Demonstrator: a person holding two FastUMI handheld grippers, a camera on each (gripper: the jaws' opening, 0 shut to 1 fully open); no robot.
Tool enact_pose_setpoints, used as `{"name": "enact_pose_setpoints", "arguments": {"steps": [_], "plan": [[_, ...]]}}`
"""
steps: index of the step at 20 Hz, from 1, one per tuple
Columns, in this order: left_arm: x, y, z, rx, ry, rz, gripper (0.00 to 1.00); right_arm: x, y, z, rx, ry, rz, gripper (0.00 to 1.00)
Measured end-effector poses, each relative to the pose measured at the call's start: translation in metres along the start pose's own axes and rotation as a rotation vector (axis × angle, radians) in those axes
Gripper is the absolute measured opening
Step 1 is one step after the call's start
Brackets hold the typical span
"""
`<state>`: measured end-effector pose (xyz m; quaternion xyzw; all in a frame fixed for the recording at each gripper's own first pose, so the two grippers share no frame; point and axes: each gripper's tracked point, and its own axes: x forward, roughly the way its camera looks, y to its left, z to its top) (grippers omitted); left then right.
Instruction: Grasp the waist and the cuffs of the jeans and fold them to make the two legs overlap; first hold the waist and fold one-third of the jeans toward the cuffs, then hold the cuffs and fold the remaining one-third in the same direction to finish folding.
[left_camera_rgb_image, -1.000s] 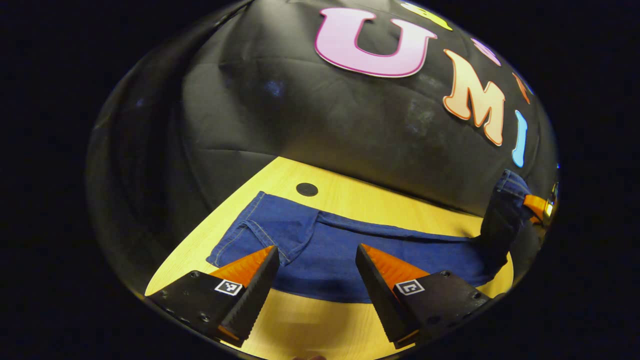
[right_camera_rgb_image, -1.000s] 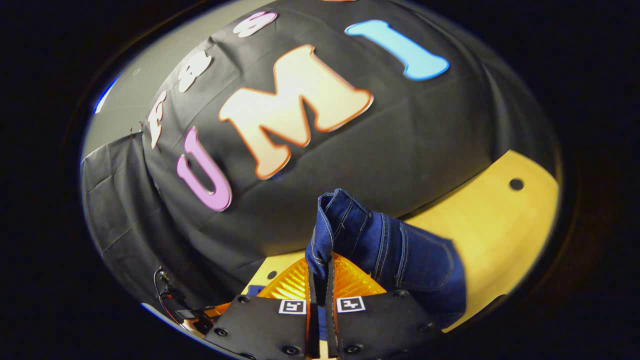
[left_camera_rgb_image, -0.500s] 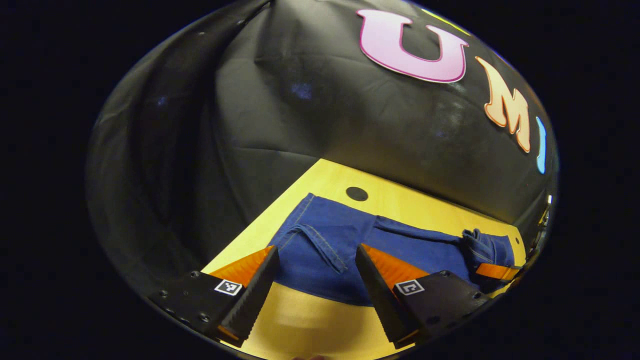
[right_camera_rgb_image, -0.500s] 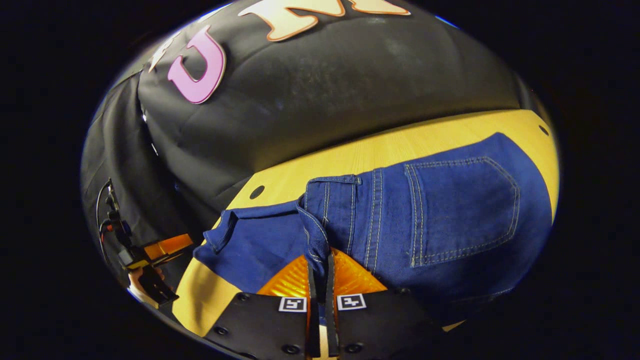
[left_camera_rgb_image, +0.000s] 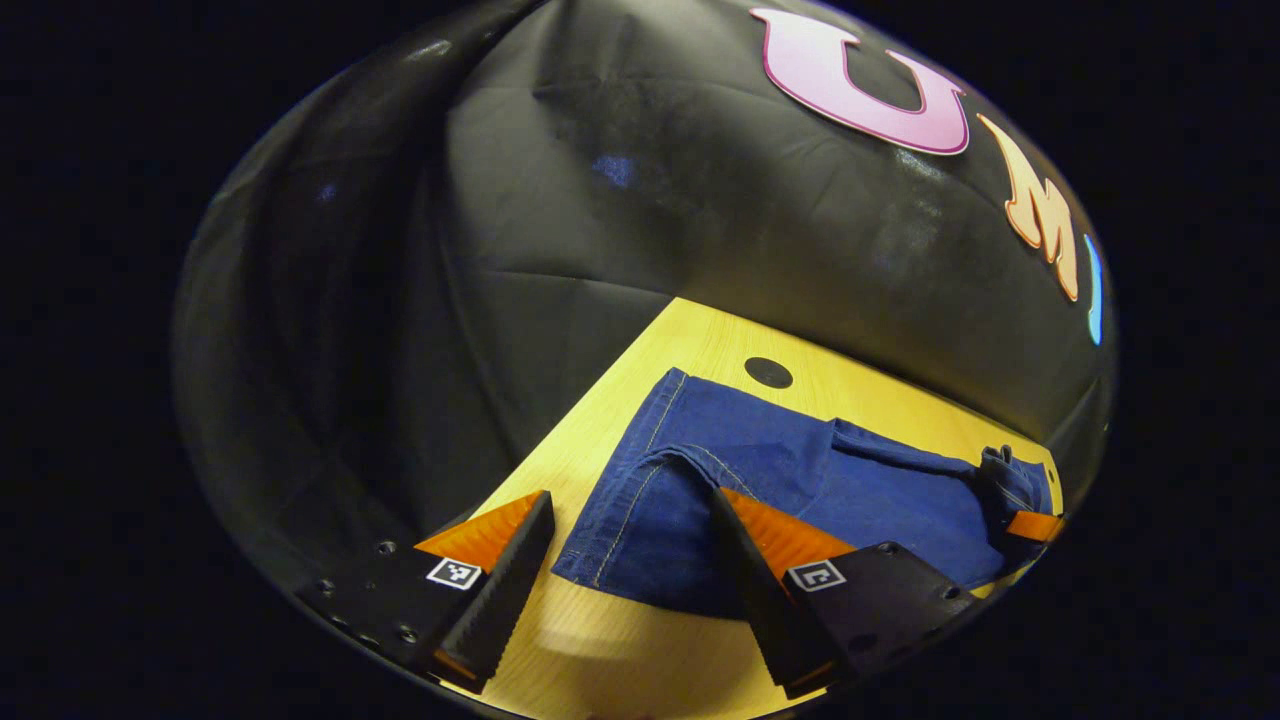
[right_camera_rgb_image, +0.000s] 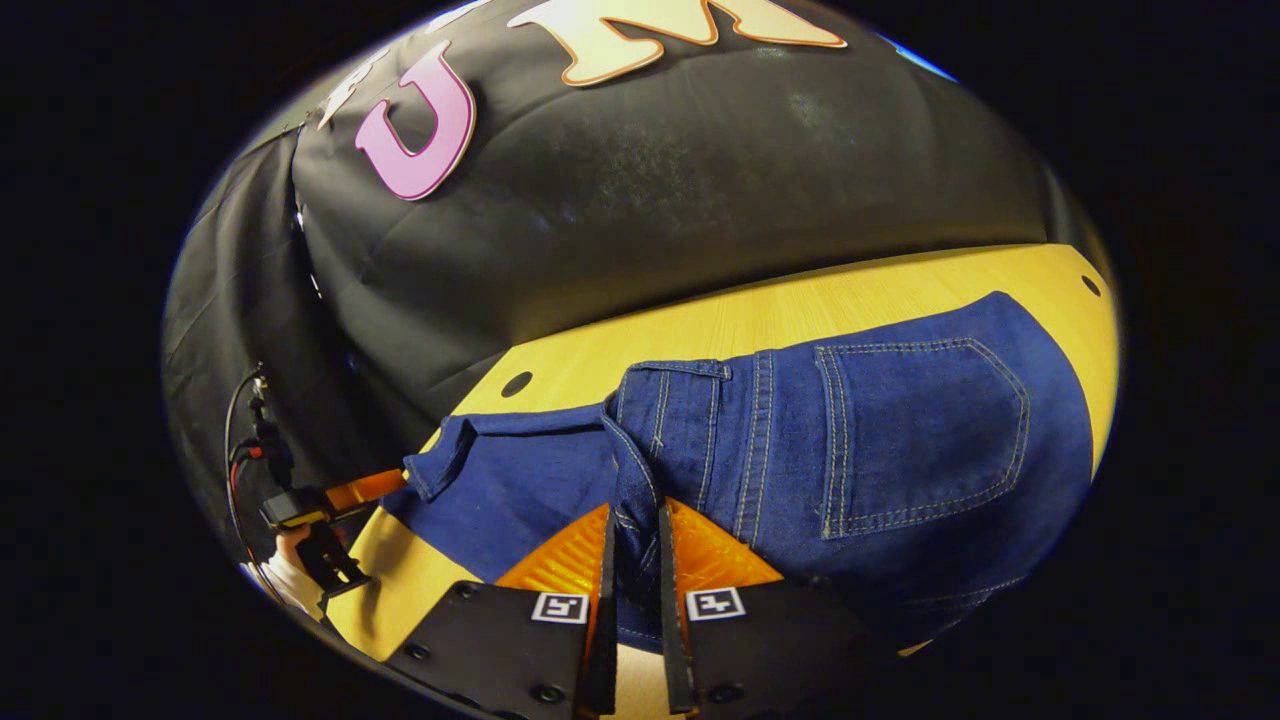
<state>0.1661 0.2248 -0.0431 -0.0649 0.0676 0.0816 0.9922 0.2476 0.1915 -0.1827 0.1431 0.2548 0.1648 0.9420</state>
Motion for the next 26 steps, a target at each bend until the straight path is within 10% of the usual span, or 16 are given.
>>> {"name": "enact_pose_setpoints", "arguments": {"steps": [1, 4, 6, 16, 26], "plan": [[0.001, 0.001, -0.004, 0.003, 0.012, 0.007, 0.94, -0.002, 0.007, 0.001, 0.026, 0.001, 0.019, 0.24], [-0.002, -0.002, -0.002, 0.007, 0.006, -0.008, 0.9, -0.013, 0.017, 0.009, 0.12, -0.02, 0.054, 0.8], [0.0, 0.0, -0.007, 0.034, 0.031, 0.015, 0.87, -0.02, 0.013, 0.023, 0.148, -0.063, 0.038, 0.97], [-0.001, -0.011, -0.008, 0.04, 0.054, 0.007, 0.01, -0.076, -0.047, 0.073, 0.188, -0.211, -0.119, 0.97], [-0.078, -0.189, 0.066, -0.192, -0.029, -0.349, 0.0, -0.133, -0.099, 0.077, 0.285, -0.252, -0.175, 0.97]]}}
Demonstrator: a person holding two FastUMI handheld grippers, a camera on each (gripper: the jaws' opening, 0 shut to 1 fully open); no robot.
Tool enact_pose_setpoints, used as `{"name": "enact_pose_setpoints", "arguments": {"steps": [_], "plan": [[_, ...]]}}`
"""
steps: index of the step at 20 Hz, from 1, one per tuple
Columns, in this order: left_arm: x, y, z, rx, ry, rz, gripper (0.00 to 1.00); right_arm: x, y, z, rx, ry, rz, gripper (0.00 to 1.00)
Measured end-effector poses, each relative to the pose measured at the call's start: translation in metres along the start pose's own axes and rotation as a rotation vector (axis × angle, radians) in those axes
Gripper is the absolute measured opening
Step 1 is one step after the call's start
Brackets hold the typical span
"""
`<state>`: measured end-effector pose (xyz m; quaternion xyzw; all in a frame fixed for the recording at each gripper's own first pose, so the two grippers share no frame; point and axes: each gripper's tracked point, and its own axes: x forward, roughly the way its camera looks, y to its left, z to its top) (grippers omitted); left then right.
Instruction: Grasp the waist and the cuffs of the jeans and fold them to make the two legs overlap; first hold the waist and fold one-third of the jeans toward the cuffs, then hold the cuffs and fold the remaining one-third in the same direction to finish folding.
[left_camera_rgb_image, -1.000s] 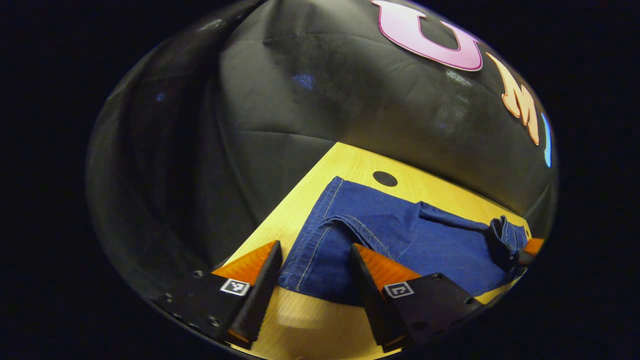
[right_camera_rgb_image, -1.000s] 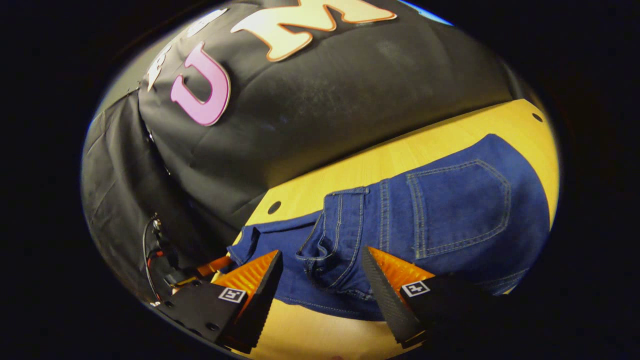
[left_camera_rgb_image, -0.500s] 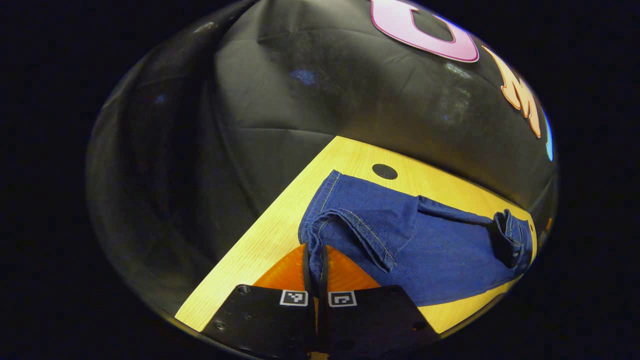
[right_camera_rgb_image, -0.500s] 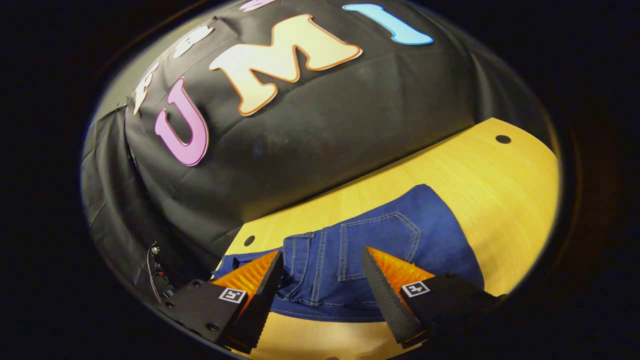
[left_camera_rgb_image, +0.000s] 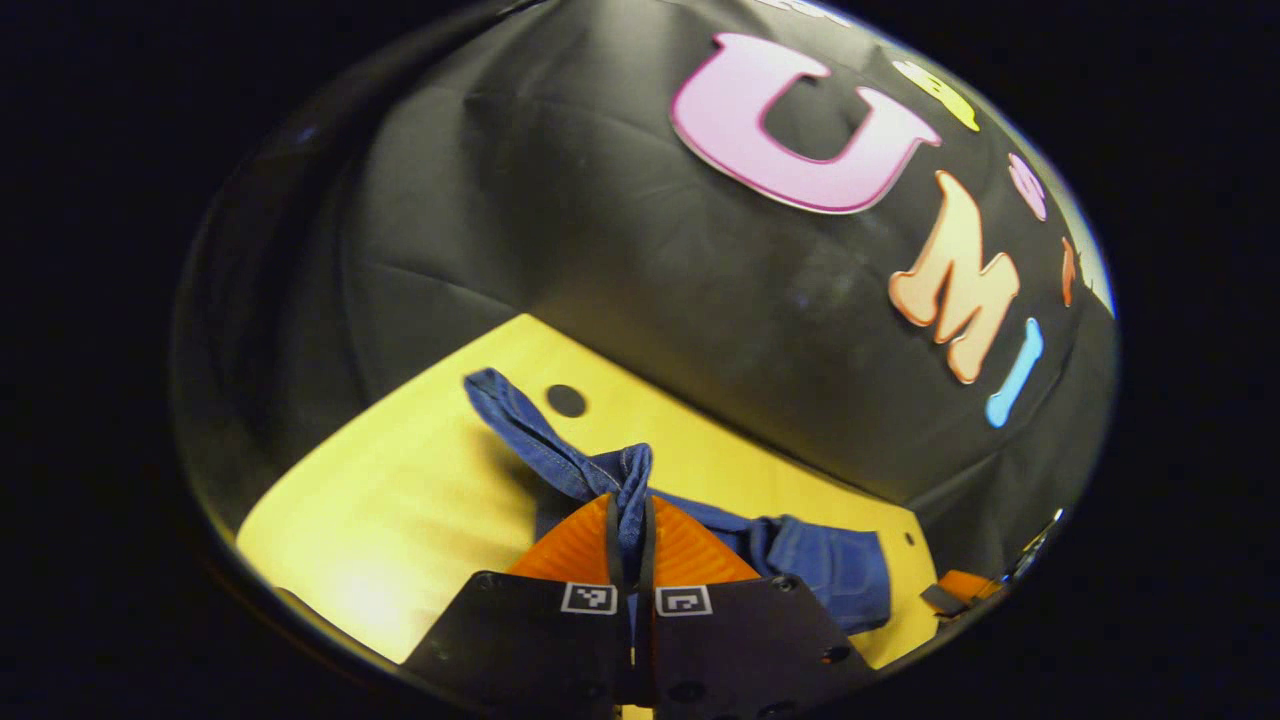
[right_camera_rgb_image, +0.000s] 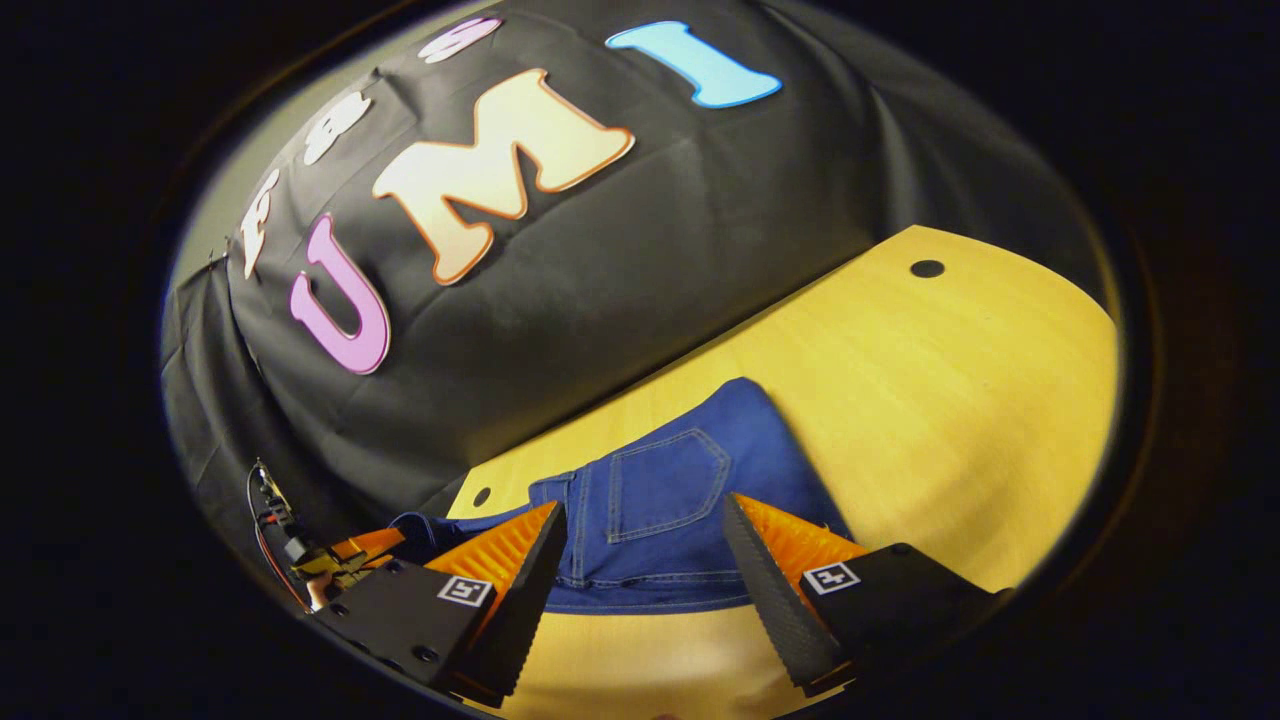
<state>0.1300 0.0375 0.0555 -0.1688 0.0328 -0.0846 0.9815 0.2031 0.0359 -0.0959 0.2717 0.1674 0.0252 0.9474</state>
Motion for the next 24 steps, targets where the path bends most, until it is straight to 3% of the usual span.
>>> {"name": "enact_pose_setpoints", "arguments": {"steps": [8, 13, 16, 21, 23, 24], "plan": [[0.045, -0.198, -0.026, 0.056, 0.012, -0.142, 0.0, -0.05, -0.113, 0.055, 0.036, -0.017, -0.049, 0.96], [0.073, -0.309, -0.087, 0.127, 0.056, -0.23, 0.0, -0.069, -0.16, 0.079, 0.032, -0.026, -0.058, 0.96], [0.078, -0.331, -0.161, 0.307, 0.155, -0.218, 0.0, -0.075, -0.176, 0.085, 0.031, -0.023, -0.063, 0.96], [0.057, -0.306, -0.264, 0.678, 0.217, -0.135, 0.01, -0.08, -0.176, 0.078, 0.007, 0.003, -0.048, 0.96], [0.041, -0.298, -0.293, 0.695, 0.292, -0.165, 0.11, -0.082, -0.167, 0.072, -0.002, 0.019, -0.037, 0.96], [0.026, -0.297, -0.3, 0.684, 0.307, -0.18, 0.29, -0.083, -0.16, 0.071, -0.001, 0.024, -0.029, 0.96]]}}
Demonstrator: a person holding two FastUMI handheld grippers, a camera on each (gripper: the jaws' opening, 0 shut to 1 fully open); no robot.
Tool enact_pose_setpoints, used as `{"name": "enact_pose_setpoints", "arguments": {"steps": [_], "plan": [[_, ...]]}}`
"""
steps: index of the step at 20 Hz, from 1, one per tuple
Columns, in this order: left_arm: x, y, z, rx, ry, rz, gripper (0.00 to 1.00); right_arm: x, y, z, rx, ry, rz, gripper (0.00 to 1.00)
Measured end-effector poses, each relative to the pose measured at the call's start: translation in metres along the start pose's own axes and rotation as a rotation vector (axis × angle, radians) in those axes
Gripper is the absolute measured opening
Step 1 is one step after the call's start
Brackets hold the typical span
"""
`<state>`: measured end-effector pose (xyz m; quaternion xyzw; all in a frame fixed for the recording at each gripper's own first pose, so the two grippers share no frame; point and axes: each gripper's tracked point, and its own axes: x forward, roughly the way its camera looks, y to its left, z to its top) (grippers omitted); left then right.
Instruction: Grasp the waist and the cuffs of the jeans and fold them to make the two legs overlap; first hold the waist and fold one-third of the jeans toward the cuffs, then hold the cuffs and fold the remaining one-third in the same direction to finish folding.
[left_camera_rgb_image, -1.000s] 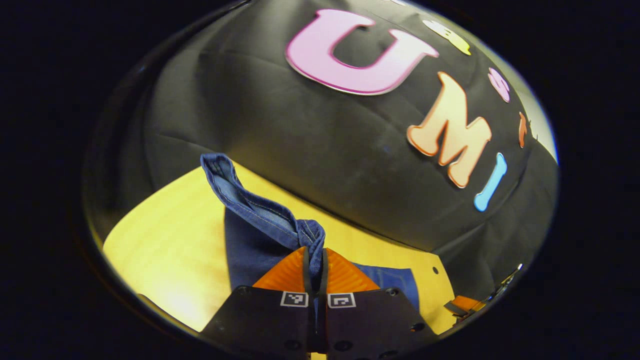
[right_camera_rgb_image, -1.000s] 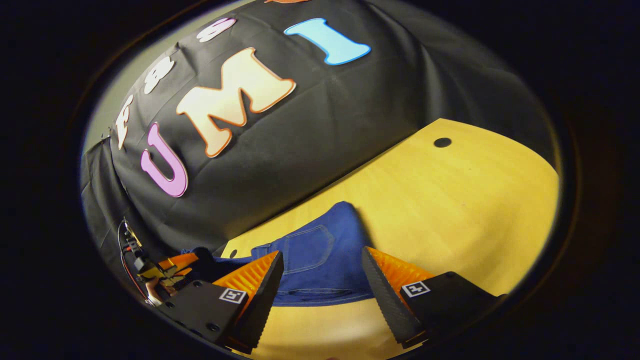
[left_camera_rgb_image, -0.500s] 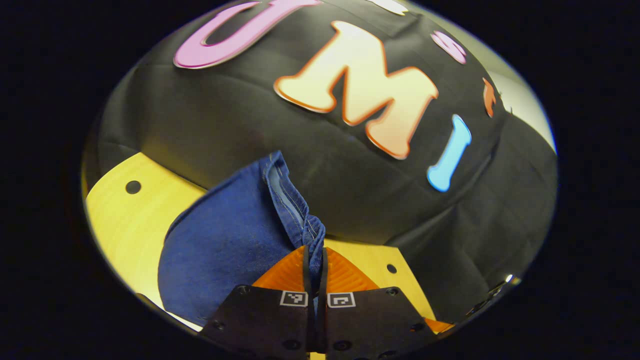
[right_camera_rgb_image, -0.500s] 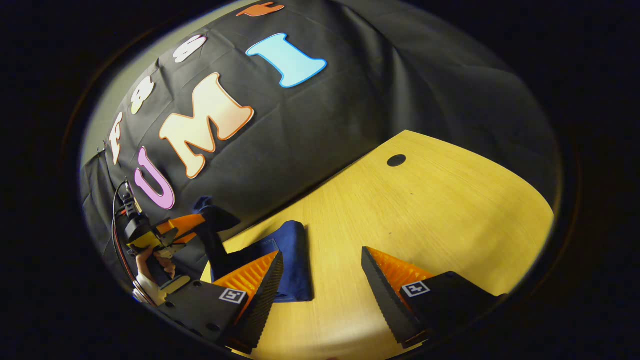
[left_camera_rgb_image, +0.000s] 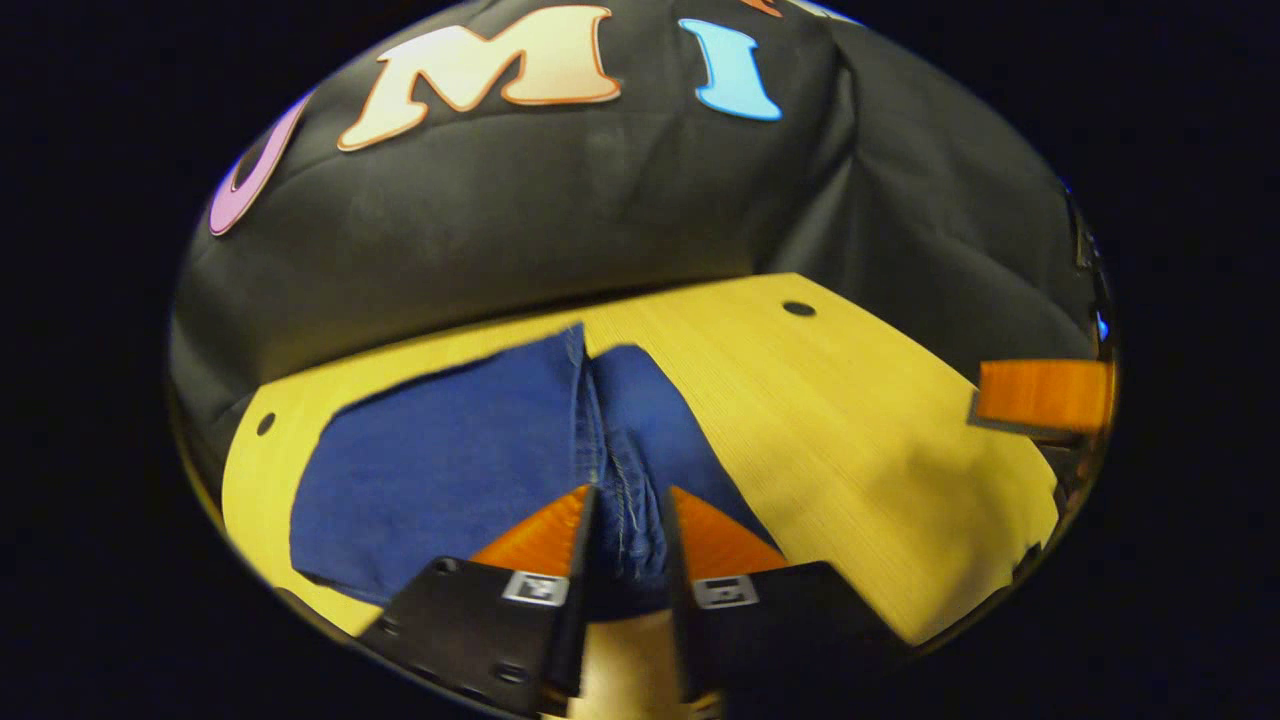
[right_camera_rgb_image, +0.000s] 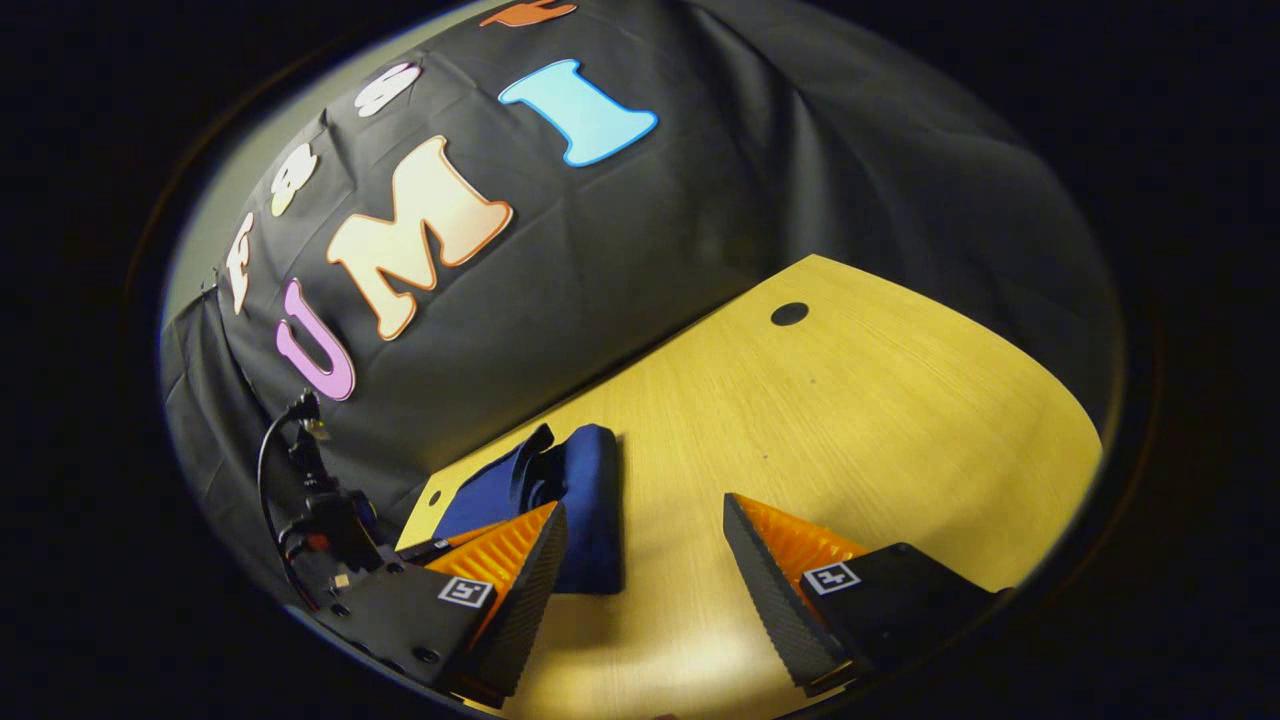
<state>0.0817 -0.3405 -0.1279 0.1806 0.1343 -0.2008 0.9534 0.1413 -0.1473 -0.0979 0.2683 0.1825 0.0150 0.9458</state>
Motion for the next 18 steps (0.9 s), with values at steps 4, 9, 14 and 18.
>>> {"name": "enact_pose_setpoints", "arguments": {"steps": [4, 9, 14, 18], "plan": [[-0.062, 0.001, 0.018, -0.06, -0.075, 0.008, 0.87, -0.015, 0.036, -0.004, -0.007, -0.014, 0.035, 0.97], [-0.147, 0.037, 0.039, -0.153, -0.212, 0.036, 0.83, -0.044, 0.082, -0.013, -0.042, -0.058, 0.058, 0.96], [-0.19, 0.082, 0.04, -0.1, -0.275, 0.095, 0.86, -0.069, 0.114, -0.03, -0.06, -0.073, 0.052, 0.97], [-0.2, 0.104, 0.024, -0.101, -0.269, 0.126, 0.86, -0.082, 0.124, -0.042, -0.073, -0.074, 0.03, 0.98]]}}
